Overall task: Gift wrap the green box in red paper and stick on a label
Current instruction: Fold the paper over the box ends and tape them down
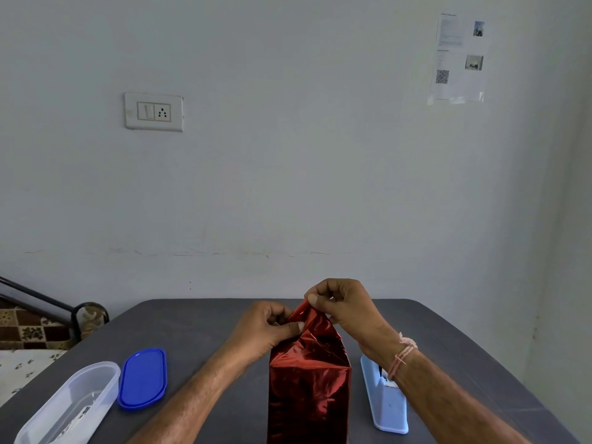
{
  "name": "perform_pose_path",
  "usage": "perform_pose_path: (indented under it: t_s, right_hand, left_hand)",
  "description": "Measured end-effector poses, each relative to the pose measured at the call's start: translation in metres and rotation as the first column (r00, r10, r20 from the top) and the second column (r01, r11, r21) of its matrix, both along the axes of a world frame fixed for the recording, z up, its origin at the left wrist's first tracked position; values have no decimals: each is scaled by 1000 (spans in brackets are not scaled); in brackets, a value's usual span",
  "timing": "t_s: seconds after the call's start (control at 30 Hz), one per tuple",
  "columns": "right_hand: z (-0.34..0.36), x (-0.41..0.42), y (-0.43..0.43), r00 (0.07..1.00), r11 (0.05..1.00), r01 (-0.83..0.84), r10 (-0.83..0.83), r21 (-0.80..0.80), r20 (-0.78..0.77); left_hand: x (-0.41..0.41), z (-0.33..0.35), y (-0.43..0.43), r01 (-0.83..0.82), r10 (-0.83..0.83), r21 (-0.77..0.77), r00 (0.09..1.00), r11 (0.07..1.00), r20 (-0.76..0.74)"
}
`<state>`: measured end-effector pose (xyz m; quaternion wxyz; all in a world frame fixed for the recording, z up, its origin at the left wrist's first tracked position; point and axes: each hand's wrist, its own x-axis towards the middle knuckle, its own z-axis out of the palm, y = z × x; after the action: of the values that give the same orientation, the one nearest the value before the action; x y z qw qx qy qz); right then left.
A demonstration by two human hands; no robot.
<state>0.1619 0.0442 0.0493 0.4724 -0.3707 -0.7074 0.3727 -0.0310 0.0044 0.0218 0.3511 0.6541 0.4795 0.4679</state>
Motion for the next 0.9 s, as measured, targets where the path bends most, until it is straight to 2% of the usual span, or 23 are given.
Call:
perform_pose_path:
  t_s: [0.33,0.67,0.9]
  right_hand:
    - [1,2,-1,999,999,-22,21,29,31]
    - [-3,0,1,998,999,34,-36,38,48]
    - [-1,-4,0,993,994,95,-98,51,62]
  left_hand:
    - [5,-1,1,-51,52,35,998,998,-25]
    - [-11,-1,-6,46,-31,-82,985,996,169]
    - [-16,-5,-2,-31,33,-27,996,999,81]
